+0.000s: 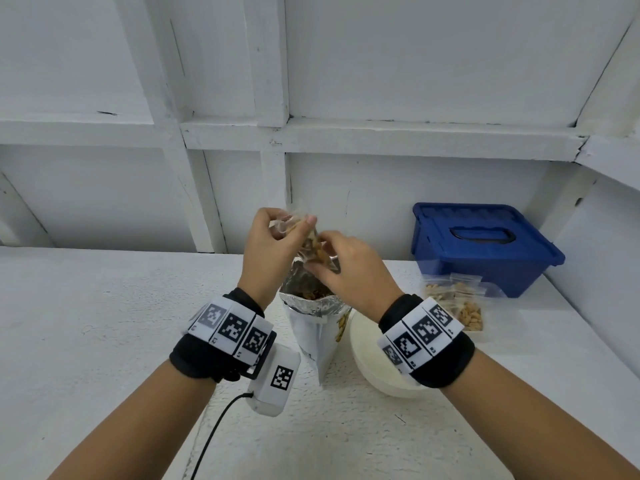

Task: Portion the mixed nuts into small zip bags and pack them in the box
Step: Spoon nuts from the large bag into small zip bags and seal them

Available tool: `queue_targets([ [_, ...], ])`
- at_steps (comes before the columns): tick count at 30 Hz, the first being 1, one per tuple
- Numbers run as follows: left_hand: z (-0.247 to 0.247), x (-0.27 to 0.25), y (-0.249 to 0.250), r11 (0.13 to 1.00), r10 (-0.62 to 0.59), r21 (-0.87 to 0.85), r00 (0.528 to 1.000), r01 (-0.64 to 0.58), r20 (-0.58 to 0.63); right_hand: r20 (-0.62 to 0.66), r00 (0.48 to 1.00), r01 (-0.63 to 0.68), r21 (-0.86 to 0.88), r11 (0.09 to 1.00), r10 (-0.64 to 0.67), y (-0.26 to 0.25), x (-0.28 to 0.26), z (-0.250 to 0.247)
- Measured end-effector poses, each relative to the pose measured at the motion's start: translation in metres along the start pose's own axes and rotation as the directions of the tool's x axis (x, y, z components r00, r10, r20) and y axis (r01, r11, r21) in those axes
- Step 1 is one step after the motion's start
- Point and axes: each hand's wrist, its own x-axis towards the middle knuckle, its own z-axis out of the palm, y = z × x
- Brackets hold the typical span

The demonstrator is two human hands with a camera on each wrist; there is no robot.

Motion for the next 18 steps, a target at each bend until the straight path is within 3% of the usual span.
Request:
queue_targets([
  [3, 0.002, -0.007, 0.003, 0.997, -0.009, -0.070, 0.996, 0.015, 0.093, 0.011, 0.993, -0.115, 0.187, 0.976, 0.115, -0.001, 0.001, -0.004],
  [7, -0.007, -0.007, 0.003, 0.999, -0.003, -0.031, 0.975, 0.011, 0.221, 0.153, 0.973, -0.218, 0.366, 0.905, 0.172, 0.003, 0.003, -0.012],
  [12, -0.010, -0.003, -0.001, 0.999, 0.033, 0.018, 0.986, -0.037, 0.164, 0.230, 0.963, -0.233, 0.459, 0.858, 0.138, 0.005, -0.001, -0.017],
  [18, -0.010, -0.007, -0.010, 0.986, 0.092, 0.127, 0.985, -0.111, 0.149, 0.051, 0.973, -0.210, 0.591, 0.779, 0.224, 0.006, -0.009, -0.022],
])
